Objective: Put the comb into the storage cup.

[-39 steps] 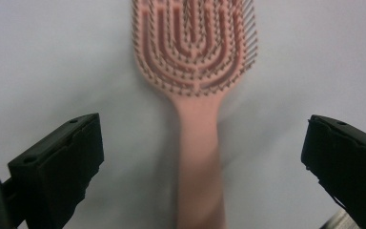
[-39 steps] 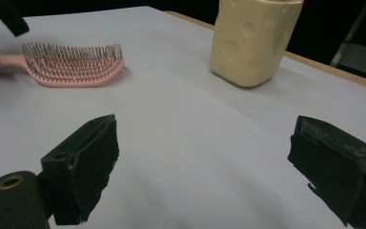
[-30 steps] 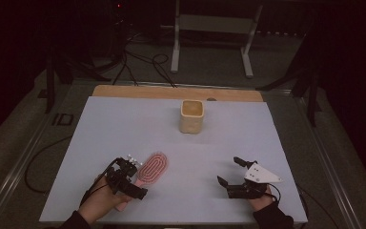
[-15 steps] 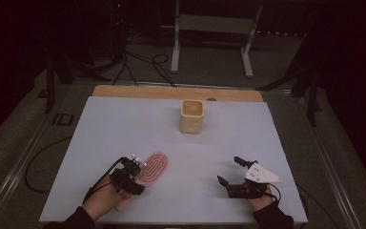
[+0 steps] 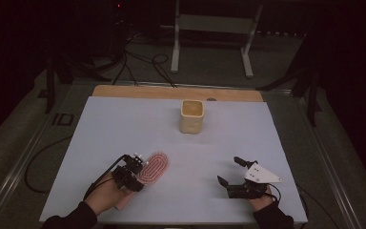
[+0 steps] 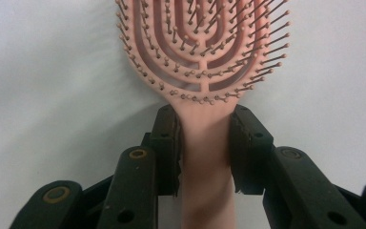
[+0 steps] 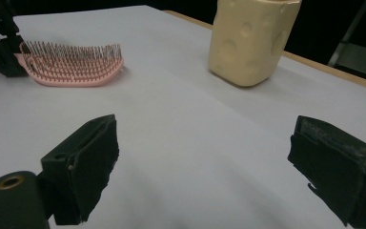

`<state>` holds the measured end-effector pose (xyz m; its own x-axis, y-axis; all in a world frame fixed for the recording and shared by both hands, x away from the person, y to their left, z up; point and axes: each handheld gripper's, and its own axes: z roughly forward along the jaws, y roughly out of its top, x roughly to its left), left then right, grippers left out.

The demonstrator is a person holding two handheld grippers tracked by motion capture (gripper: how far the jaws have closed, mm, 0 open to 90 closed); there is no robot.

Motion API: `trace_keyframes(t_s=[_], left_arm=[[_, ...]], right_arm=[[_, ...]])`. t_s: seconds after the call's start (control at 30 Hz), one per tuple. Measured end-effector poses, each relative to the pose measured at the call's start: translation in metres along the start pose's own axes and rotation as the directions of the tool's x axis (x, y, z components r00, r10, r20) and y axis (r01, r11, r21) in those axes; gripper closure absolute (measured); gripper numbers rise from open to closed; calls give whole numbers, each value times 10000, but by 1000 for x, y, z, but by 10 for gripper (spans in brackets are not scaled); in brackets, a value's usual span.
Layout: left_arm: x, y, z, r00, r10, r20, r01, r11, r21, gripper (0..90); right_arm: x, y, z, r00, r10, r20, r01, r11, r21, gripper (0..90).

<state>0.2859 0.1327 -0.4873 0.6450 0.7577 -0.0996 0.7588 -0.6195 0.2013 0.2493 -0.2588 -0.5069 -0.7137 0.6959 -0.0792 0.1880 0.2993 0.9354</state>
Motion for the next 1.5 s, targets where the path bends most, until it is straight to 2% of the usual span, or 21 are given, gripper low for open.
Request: trace_keyframes(t_s=[0.2, 0.43, 0.47, 0.63, 0.8, 0.83, 0.87, 0.93, 0.97, 1.0, 1.1, 1.13, 1.23, 1.3, 1.33, 1.37, 1.5], left_arm=[[6, 1, 0, 9993, -113, 356, 112, 9999, 38, 695], [6, -1, -1, 9994, 94, 337, -90, 9999, -138, 700], [5, -1, -1, 9993, 218, 288, -214, 9996, -157, 700], [6, -1, -6, 9995, 104, 311, -81, 9971, -755, 700], [6, 1, -20, 9996, 215, 175, -189, 9903, -1376, 700], [5, 1, -23, 9997, 241, 44, -231, 9877, -1545, 701], [4, 1, -26, 9995, 316, 99, -295, 9852, -1690, 701], [3, 2, -33, 9997, 226, -22, -225, 9772, -2110, 701], [3, 2, -36, 9995, 320, 73, -296, 9738, -2255, 701], [2, 2, -38, 9997, 227, 48, -207, 9666, -2554, 700], [2, 3, -45, 9998, 196, 26, -180, 9558, -2933, 701], [2, 4, -46, 9997, 216, 58, -190, 9550, -2959, 701], [1, 7, -51, 9997, 244, 38, -218, 9457, -3242, 701], [1, 9, -55, 9997, 230, 25, -206, 9344, -3557, 701], [0, 11, -57, 9996, 266, 82, -218, 9317, -3626, 701], [0, 12, -58, 9997, 242, -12, -229, 9248, -3797, 701], [2, 19, -64, 9997, 221, 44, -183, 9097, -4148, 701]], right_arm=[[0, 0, 0, 10000, 78, 27, -78, 10000, 27, 93], [0, -1, 0, 10000, 75, 43, -76, 9999, 71, 93], [0, -1, 0, 10000, 53, 30, -53, 9999, 95, 92], [0, -1, 0, 10000, 91, 30, -92, 9999, 66, 93], [-1, -1, 0, 9999, 116, 18, -116, 9999, 32, 92], [-1, -1, 0, 9999, 114, 12, -114, 9999, 52, 92], [0, -1, 0, 10000, 67, 28, -67, 9999, 87, 92], [-1, 0, 0, 10000, 52, 27, -53, 10000, 41, 92], [-1, 0, 0, 10000, 67, 15, -67, 10000, 24, 93], [-1, -1, 0, 10000, 96, 3, -96, 9999, 34, 92], [-1, -1, 0, 10000, 79, 7, -80, 10000, 36, 93], [-1, -1, 0, 9999, 110, 12, -110, 9999, 34, 92], [0, -1, 0, 10000, 71, 14, -71, 9999, 89, 93], [-1, 0, 0, 10000, 95, 5, -95, 9999, 38, 92], [-1, -1, 1, 9999, 117, 8, -117, 9999, 29, 92], [0, -1, 1, 9999, 113, -4, -113, 9999, 55, 92], [0, 0, 1, 9999, 102, -2, -102, 9999, 31, 92]])
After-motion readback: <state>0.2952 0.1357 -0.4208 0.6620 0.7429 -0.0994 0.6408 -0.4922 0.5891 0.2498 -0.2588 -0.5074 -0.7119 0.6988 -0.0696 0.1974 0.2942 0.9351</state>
